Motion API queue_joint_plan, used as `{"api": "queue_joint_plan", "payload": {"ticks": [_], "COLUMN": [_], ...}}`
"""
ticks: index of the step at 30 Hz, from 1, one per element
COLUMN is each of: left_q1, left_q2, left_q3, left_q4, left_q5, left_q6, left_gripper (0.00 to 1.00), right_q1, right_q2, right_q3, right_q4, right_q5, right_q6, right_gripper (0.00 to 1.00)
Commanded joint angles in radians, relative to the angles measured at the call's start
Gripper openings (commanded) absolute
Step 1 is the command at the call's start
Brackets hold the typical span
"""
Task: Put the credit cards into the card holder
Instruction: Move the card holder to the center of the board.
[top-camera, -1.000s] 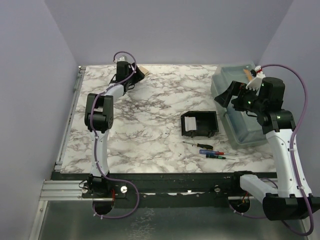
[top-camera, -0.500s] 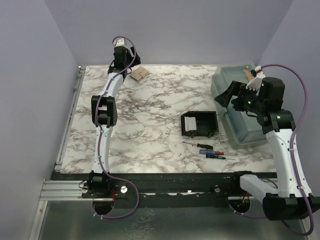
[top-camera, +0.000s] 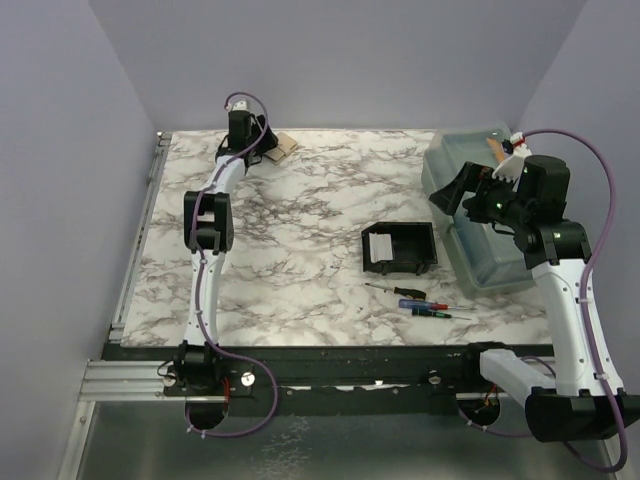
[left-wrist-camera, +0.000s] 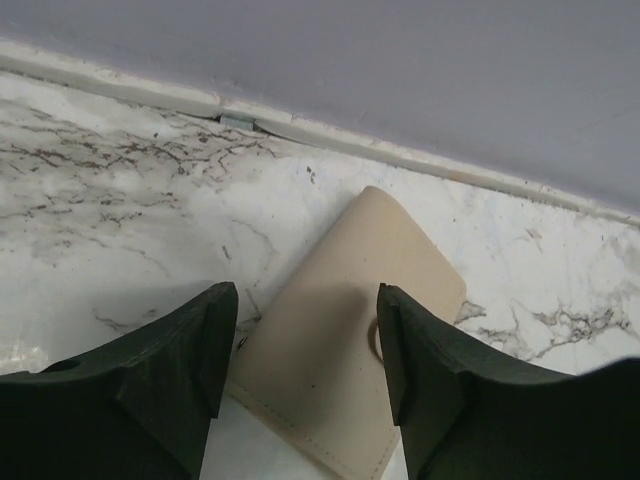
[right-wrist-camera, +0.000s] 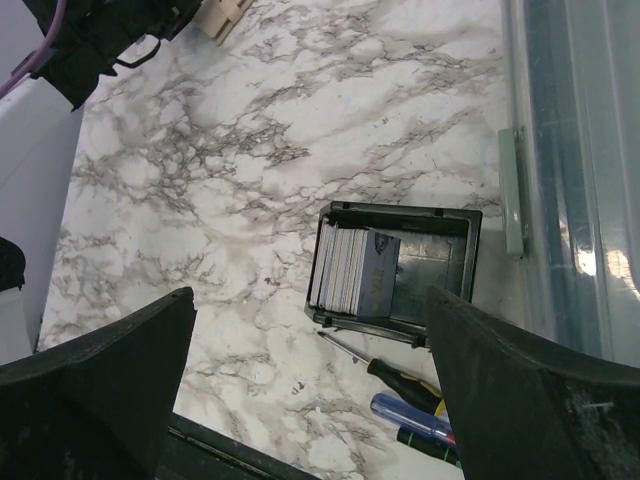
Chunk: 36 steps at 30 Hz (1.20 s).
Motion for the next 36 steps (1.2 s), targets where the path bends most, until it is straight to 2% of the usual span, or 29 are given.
{"api": "queue_joint_plan", "payload": {"ticks": [1, 3, 6, 10, 15, 18, 22, 28, 31, 36], "left_q1": [-0.022, -0.041, -0.058, -0.064, -0.076, -0.079, -0.081, -0.086, -0.087, -0.093], "left_q2": [-0.063, -0.094, -0.126, -0.181, -0.279, -0.359, -0.514, -0.791, -0.94, -1.187], "left_q3": [-0.123, -0.17, -0.208, -0.286, -0.454, -0.57, -0.798, -1.206, -1.39, -1.632], "left_q4": [-0.08, -0.092, -0.146, -0.19, -0.216, -0.225, -0.257, -0.258, -0.242, -0.198], "left_q5": [0.065, 0.05, 0.021, 0.051, 0.057, 0.054, 0.04, 0.074, 0.11, 0.219], "left_q6": [-0.012, 0.012, 0.013, -0.007, -0.026, -0.036, -0.088, -0.171, -0.206, -0.279], "left_gripper": [0.58, 0.5, 0.46, 0.24, 0.07, 0.01, 0.0, 0.0, 0.0, 0.02], "right_q1": [0.005, 0.005, 0.005, 0.006, 0.024, 0.088, 0.244, 0.669, 0.778, 0.805], "right_q2": [-0.024, -0.025, -0.023, -0.021, -0.007, 0.021, 0.064, 0.217, 0.289, 0.421], "right_q3": [-0.025, -0.031, -0.033, -0.031, -0.058, -0.056, -0.055, -0.085, -0.103, -0.132], "right_q4": [0.003, 0.006, 0.005, -0.002, 0.004, -0.012, -0.006, 0.037, 0.099, 0.273], "right_q5": [0.014, 0.012, 0.012, 0.018, -0.018, 0.032, 0.126, 0.448, 0.469, 0.387], "right_q6": [0.001, -0.002, -0.014, -0.026, -0.018, -0.026, -0.002, 0.087, 0.119, 0.147], "right_gripper": [1.0, 1.0, 1.0, 1.0, 1.0, 1.0, 1.0, 1.0, 0.99, 0.76]}}
